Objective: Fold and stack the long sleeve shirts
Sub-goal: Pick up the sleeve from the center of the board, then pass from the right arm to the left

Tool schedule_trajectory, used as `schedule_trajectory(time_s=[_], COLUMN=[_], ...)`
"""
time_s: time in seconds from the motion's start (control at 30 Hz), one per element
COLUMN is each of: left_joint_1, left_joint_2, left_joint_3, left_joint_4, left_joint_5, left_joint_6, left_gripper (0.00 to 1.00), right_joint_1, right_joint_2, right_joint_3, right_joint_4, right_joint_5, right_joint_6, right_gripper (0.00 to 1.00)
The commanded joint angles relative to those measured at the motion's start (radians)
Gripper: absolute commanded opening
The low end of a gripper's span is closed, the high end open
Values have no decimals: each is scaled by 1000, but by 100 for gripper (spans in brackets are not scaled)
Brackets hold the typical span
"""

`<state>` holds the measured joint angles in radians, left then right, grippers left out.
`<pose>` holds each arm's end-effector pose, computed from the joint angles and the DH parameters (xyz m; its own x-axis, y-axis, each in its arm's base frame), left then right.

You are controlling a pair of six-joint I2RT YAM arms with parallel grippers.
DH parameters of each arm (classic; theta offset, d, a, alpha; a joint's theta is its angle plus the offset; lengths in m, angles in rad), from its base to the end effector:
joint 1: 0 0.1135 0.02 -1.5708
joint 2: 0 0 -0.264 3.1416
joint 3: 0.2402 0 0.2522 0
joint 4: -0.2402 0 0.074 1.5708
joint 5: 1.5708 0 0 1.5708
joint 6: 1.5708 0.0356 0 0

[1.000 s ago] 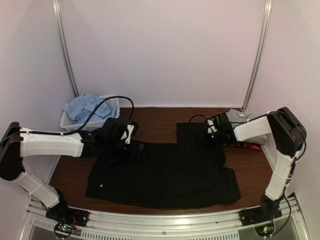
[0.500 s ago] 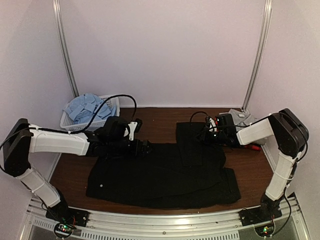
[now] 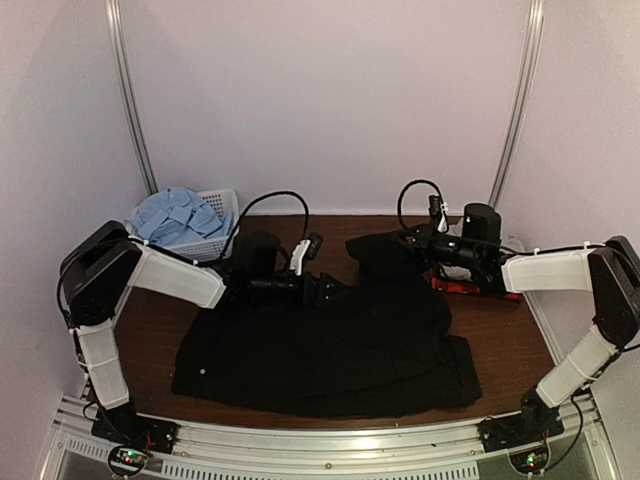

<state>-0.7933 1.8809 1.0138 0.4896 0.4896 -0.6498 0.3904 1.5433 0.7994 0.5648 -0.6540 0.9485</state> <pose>0.2706 -0.2988 0.1781 -0.7719 0.0231 -0.6353 0.5885 0.4038 -0.7004 0.3008 0.1472 0.2375 -0.7913 0.3717 -0.4855 -0.3649 0.3501 0.8627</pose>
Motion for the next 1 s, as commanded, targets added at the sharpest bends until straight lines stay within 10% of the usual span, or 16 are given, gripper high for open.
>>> schedule_trajectory(time_s=[0.0,0.43,0.97], left_joint_1=[0,-1,0], left_joint_2=[94,114,18], left_joint_3=[42,32,-46], left_joint_4=[252,315,220], left_joint_5=[104,37,-26], left_joint_6=[-68,-70,13], left_gripper=[98,98,97], right_joint_1=[-4,-14,-28], right_joint_2=[-34,77,112], right_joint_3=[-30,23,6], right_joint_4=[76,-142,-401], right_joint_5=[-19,72,163], right_joint_6=[82,-65,-515], right_gripper=[0,0,57])
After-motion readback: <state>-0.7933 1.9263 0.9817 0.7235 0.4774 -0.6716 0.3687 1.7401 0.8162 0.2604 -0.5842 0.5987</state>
